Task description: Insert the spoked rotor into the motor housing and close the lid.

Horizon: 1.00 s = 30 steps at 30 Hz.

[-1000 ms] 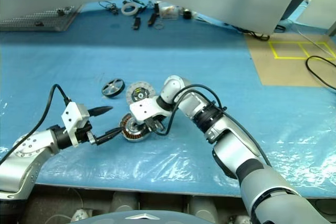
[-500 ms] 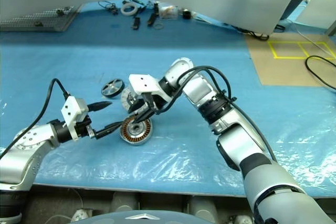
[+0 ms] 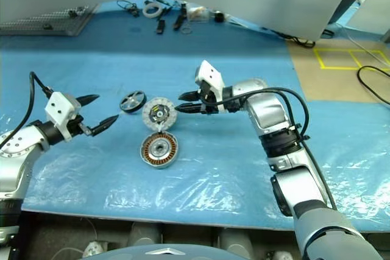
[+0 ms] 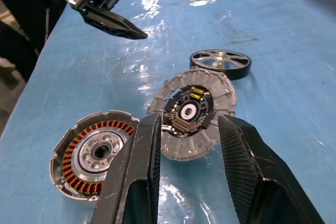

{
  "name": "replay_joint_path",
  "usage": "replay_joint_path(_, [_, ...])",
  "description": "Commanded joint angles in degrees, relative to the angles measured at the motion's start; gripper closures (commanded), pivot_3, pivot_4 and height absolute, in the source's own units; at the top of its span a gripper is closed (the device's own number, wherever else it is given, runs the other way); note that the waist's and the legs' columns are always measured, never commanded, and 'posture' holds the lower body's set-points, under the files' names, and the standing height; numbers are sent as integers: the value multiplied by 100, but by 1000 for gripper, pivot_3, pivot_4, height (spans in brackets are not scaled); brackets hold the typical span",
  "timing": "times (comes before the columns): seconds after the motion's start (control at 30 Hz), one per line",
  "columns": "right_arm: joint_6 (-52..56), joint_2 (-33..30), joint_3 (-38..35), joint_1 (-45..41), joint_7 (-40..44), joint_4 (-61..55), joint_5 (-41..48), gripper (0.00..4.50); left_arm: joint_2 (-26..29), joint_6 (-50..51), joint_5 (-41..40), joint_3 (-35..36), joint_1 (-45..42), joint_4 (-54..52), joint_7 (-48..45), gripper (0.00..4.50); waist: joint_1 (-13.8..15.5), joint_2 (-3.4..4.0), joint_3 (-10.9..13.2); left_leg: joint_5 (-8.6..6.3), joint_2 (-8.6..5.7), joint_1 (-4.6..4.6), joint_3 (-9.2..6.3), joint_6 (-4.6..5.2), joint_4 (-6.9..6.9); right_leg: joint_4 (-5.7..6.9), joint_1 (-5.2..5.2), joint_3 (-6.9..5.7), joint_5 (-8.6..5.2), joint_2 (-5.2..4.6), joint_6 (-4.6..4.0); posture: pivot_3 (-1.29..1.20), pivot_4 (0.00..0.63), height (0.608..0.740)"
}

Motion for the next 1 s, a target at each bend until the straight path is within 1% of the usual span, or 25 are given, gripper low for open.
replay_joint_path(0.03, [27,-18,-136,4,-236,-345,173,2714,328,271,-57,-140,-666,369,-398,0,17,0,0,0,1,4,0,0,1,1,1,2,0,0,0,0,150,740])
replay_joint_path(0.13, [-8,-90,-119,52,-322,-316,187,2714,516,176,154,-483,-1848,1524,-888,0,94,0,0,0,-3,12,1,0,4,3,8,3,1,-1,1,0,150,740])
replay_joint_path(0.23, [-103,-106,-75,97,-432,-240,135,2714,562,-437,745,-1001,-3299,3462,-1333,0,129,0,0,3,-12,12,1,2,10,3,15,2,4,-8,6,0,150,740])
replay_joint_path(0.33, [-60,-66,-79,199,-576,-320,173,2714,336,-1111,1465,-1523,-4625,5306,-1358,0,155,-1,-1,3,-20,5,1,2,7,-10,16,6,6,-11,10,0,150,740])
replay_joint_path(0.43, [20,-74,-55,401,-722,-524,190,2714,-21,-1230,1826,-1778,-5510,6480,-1453,0,212,-2,-1,4,-20,-5,0,2,1,-19,16,1,7,-11,11,0,150,740])
replay_joint_path(0.57, [268,-150,-76,799,-899,-990,280,2714,-383,-1438,2293,-2106,-5997,7219,-1823,0,218,-4,1,3,-21,-16,-1,1,0,-27,16,-1,7,-10,12,0,150,740])
replay_joint_path(0.73, [556,-316,-159,1297,-1219,-1536,322,2714,-531,-1490,2784,-2402,-6144,7532,-2194,0,222,-6,2,2,-19,-19,-6,0,-4,-33,16,-4,7,-10,13,0,150,740])
replay_joint_path(1.0, [781,-432,4,1926,-1618,-2195,366,2714,-566,-1560,2871,-2263,-6161,7596,-2350,0,236,-6,3,1,-20,-5,-11,-1,-2,-22,19,-5,9,-15,16,0,150,740])
